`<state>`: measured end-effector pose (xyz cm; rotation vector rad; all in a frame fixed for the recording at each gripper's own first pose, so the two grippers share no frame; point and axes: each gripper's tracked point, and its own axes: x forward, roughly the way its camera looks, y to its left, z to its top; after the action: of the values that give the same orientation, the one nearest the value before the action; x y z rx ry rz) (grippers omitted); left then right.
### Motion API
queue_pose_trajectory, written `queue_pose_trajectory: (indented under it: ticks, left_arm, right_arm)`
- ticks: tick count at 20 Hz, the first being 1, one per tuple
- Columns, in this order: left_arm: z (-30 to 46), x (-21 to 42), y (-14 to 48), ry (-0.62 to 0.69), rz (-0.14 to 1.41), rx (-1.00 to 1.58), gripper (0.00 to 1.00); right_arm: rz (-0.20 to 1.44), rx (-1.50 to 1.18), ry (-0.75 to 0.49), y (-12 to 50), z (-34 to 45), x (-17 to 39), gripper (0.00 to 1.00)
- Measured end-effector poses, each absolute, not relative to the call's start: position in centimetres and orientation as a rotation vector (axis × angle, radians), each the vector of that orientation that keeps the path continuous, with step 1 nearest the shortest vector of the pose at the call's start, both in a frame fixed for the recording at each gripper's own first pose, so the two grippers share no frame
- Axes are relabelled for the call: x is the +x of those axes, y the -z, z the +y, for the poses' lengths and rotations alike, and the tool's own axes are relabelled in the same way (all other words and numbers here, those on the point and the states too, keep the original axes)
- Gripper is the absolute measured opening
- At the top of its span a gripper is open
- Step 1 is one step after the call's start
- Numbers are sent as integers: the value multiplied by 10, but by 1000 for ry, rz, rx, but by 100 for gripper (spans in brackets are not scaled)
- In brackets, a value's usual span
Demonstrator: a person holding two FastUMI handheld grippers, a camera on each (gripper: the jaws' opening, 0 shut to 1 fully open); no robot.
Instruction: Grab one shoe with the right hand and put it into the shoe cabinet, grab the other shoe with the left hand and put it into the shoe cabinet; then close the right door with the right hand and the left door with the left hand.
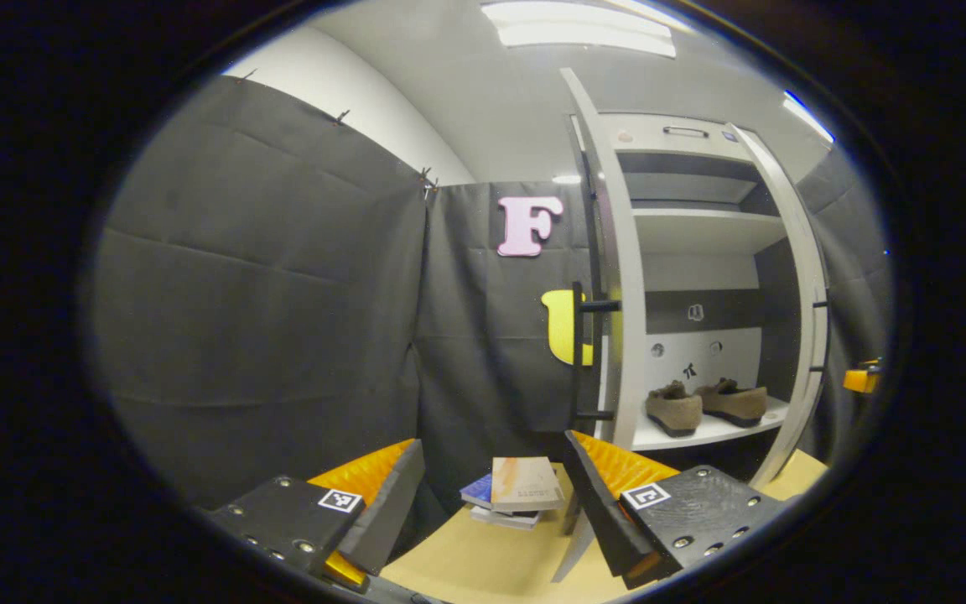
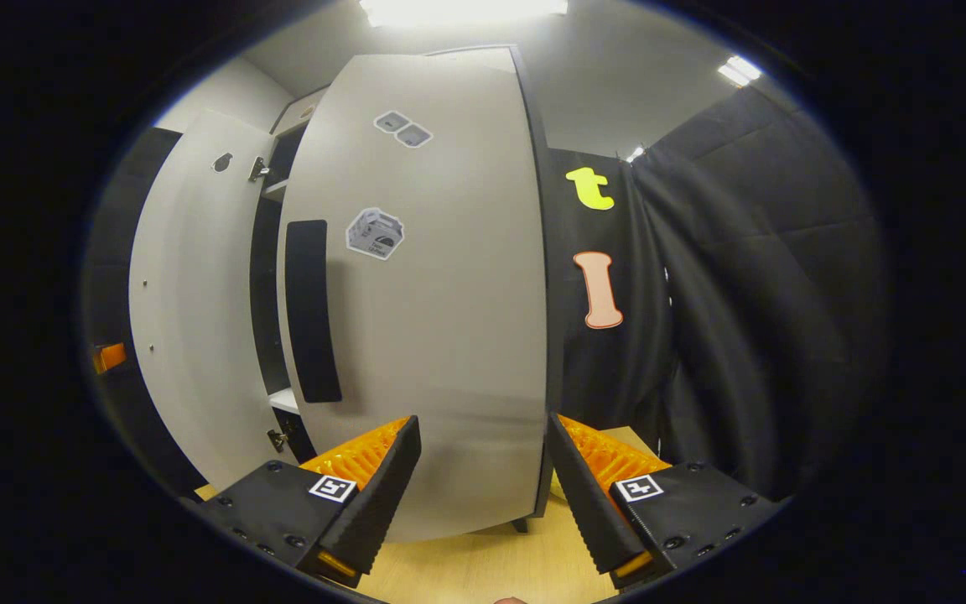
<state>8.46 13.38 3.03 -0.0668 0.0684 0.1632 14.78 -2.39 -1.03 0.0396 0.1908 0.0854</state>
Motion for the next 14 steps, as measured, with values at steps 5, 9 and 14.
queue_pose_trajectory:
  ticks: [5,9,14]
  left_arm:
    - [161,132,-43,-210,42,-68,100]
    - [153,162,-43,-182,53,-58,100]
    - [141,167,-45,-169,62,-6,94]
  right_arm:
    - [205,58,-23,26,-64,124,95]
    - [213,57,17,32,-86,112,95]
    - [211,68,26,36,-91,107,96]
